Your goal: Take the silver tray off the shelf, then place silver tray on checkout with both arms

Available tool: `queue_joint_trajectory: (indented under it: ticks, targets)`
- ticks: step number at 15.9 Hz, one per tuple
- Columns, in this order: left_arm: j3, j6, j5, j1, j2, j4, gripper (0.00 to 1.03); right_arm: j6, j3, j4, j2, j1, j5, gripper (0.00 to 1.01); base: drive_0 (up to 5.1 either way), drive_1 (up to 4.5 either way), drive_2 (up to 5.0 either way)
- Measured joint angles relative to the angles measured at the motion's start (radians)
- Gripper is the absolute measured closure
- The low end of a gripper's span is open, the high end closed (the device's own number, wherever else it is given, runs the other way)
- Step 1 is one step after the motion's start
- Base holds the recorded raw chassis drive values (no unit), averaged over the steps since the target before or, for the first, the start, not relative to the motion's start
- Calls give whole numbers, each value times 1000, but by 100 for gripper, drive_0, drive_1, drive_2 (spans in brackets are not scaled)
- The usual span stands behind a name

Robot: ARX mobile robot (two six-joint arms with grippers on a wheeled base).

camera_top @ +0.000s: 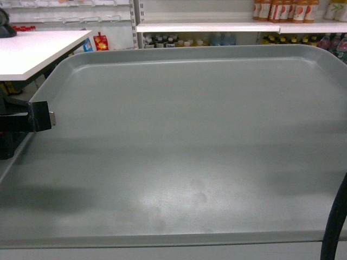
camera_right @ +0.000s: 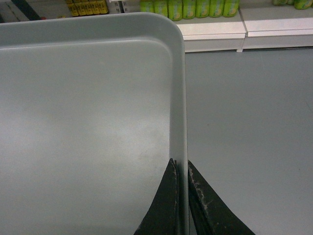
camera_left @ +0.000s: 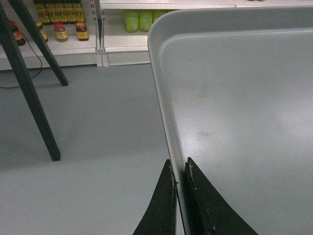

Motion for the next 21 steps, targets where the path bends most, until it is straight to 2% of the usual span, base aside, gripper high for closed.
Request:
queue_joint_trajectory:
  ticks: [21]
  targets:
    - [0,0,0,-1,0,-3,99,0,0,-1,0,0,0,98,-496,245,245]
